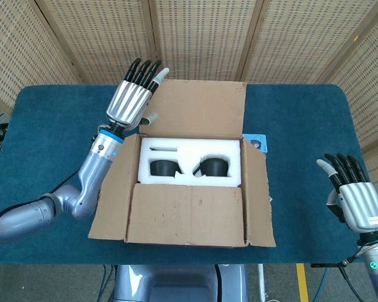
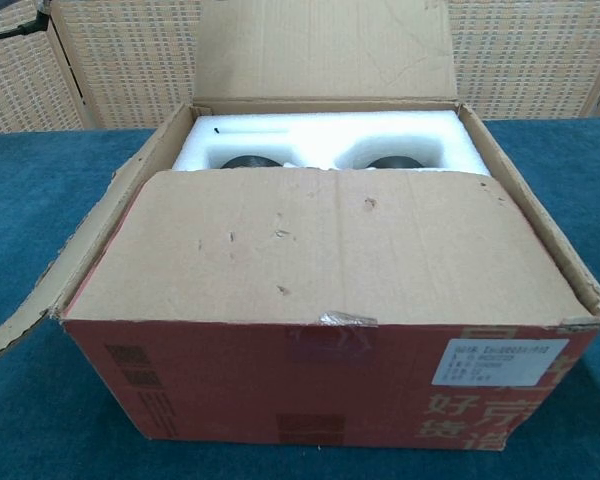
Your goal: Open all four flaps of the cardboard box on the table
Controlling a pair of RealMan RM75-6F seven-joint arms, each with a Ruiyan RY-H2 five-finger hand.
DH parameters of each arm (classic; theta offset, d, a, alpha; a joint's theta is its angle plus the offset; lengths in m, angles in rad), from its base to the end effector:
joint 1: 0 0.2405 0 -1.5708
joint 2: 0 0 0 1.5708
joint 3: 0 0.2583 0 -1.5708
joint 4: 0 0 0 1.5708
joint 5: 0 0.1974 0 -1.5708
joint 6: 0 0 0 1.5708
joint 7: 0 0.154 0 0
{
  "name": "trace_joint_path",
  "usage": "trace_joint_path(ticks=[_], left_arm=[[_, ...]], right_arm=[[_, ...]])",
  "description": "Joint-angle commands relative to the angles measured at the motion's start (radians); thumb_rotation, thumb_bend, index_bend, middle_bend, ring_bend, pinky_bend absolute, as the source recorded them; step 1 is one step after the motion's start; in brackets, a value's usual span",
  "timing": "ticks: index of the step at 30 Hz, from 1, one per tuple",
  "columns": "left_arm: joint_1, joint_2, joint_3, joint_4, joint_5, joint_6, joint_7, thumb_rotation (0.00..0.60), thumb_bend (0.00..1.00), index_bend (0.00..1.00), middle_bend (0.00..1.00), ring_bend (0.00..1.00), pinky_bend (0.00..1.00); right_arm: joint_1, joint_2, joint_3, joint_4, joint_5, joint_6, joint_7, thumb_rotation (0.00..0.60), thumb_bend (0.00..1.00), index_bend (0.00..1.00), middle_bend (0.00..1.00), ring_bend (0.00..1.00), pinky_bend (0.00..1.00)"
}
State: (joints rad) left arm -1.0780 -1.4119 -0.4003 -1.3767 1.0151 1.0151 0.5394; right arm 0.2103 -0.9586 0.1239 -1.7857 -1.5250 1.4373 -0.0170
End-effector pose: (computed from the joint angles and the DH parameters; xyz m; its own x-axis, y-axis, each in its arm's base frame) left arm -0.0126 0.4541 0.1068 0.5214 -0.2527 0.8150 0.7109 -0.3997 -0.5787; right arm -0.2469 -0.2345 0.2075 0.3926 0.0708 0.9170 -0.9006 -0.1729 0.3989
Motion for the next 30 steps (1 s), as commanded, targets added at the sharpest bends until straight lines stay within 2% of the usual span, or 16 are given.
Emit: trace_joint_path(ticks=[1,3,10,15,16,17,19,20,25,30], left_arm=[[0.018,0.041,-0.011,-0.059,-0.024,-0.008,-0.034,0.515,0.25,0.00,0.00,0.00,0.00],[0.030,0.067,-0.010,-0.099,-0.031,-0.019,-0.055,0.516,0.27,0.02,0.00,0.00,0.00],[0.085,0.197,0.031,-0.283,-0.031,-0.093,-0.129,0.519,0.38,0.22,0.00,0.00,0.00],[0.116,0.271,0.056,-0.386,-0.036,-0.152,-0.205,0.544,0.50,0.27,0.00,0.00,0.00],[0.123,0.284,0.063,-0.403,-0.033,-0.162,-0.222,0.508,0.53,0.28,0.00,0.00,0.00],[0.128,0.292,0.068,-0.414,-0.029,-0.168,-0.233,0.421,0.55,0.29,0.00,0.00,0.00],[0.138,0.307,0.080,-0.433,-0.022,-0.179,-0.255,0.286,0.56,0.31,0.00,0.00,0.00],[0.144,0.313,0.086,-0.442,-0.017,-0.182,-0.265,0.248,0.56,0.32,0.00,0.00,0.00],[0.170,0.333,0.118,-0.477,0.009,-0.200,-0.307,0.205,0.55,0.34,0.00,0.00,0.00],[0.191,0.340,0.147,-0.504,0.043,-0.215,-0.346,0.203,0.54,0.35,0.00,0.00,0.00]], right_arm=[[0.000,0.000,0.000,-0.003,-0.002,0.002,-0.002,0.600,1.00,0.13,0.09,0.00,0.02],[-0.002,0.001,-0.001,-0.006,-0.004,0.004,-0.004,0.600,1.00,0.13,0.09,0.00,0.02],[-0.004,0.001,-0.003,-0.015,-0.009,0.006,-0.011,0.600,1.00,0.13,0.09,0.00,0.02],[-0.005,-0.001,-0.006,-0.020,-0.011,0.006,-0.018,0.600,1.00,0.13,0.09,0.00,0.02],[-0.006,-0.001,-0.007,-0.022,-0.012,0.006,-0.019,0.600,1.00,0.13,0.09,0.00,0.02],[-0.007,0.000,-0.008,-0.024,-0.013,0.007,-0.021,0.600,1.00,0.13,0.09,0.00,0.02],[-0.008,-0.001,-0.009,-0.026,-0.014,0.007,-0.023,0.600,1.00,0.13,0.09,0.00,0.02],[-0.008,-0.001,-0.009,-0.027,-0.014,0.008,-0.025,0.600,1.00,0.13,0.09,0.00,0.02],[-0.013,-0.002,-0.012,-0.030,-0.014,0.012,-0.025,0.600,1.00,0.13,0.09,0.00,0.02],[-0.016,-0.003,-0.015,-0.031,-0.016,0.013,-0.024,0.600,1.00,0.13,0.09,0.00,0.02]])
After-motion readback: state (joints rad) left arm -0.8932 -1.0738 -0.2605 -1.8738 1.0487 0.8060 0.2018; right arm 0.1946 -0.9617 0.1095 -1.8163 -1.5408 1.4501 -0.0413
